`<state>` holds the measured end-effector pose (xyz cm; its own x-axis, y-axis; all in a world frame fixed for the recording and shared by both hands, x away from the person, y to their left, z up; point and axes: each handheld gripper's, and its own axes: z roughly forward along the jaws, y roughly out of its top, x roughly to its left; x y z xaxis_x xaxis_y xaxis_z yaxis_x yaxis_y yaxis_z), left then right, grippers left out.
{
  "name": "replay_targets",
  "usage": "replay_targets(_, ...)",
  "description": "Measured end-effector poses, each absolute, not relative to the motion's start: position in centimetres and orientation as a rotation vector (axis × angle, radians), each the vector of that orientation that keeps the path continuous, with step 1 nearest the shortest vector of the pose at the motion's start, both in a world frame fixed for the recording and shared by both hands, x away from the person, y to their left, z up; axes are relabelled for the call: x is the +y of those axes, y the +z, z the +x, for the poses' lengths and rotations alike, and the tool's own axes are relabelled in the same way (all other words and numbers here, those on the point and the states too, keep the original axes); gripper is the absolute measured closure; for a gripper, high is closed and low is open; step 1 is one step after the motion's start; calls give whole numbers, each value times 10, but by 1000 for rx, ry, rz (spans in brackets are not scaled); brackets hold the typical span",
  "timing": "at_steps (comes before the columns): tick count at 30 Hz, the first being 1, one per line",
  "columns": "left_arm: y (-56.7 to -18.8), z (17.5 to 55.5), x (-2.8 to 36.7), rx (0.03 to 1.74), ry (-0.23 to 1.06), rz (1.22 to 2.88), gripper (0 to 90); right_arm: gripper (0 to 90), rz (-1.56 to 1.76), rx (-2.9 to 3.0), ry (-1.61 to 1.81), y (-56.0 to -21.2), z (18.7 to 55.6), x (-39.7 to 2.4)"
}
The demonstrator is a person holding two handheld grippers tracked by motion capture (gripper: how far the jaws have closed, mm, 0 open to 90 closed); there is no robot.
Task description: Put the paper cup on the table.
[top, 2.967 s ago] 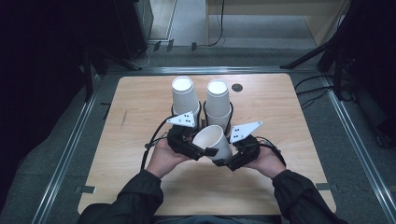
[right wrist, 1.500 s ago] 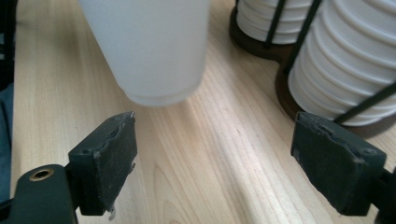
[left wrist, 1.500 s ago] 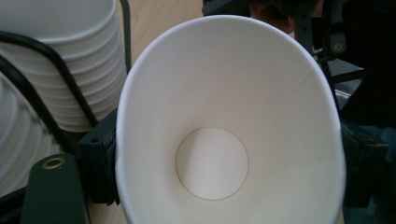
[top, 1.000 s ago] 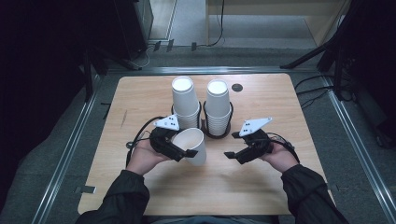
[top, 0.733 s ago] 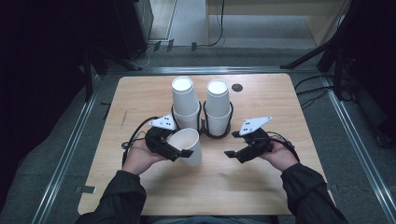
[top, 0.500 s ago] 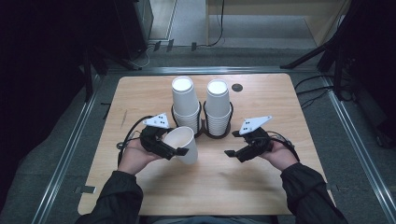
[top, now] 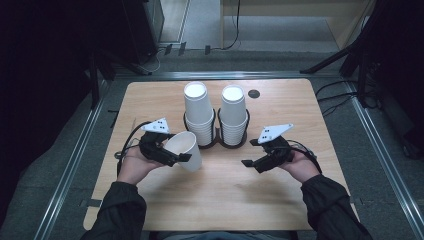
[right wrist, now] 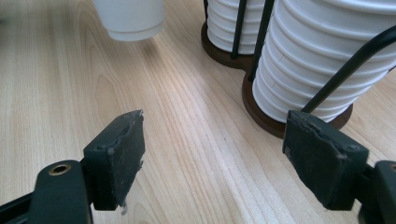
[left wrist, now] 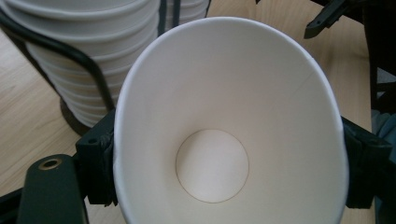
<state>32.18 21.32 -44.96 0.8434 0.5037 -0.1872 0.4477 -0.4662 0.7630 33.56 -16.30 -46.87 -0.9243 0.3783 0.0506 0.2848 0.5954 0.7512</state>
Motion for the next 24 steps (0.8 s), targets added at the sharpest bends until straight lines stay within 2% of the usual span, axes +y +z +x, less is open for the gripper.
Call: replay_targets(24, -451, 346, 262, 901, 117, 2099, 154, 212, 631, 2716, 1213, -476, 335, -172)
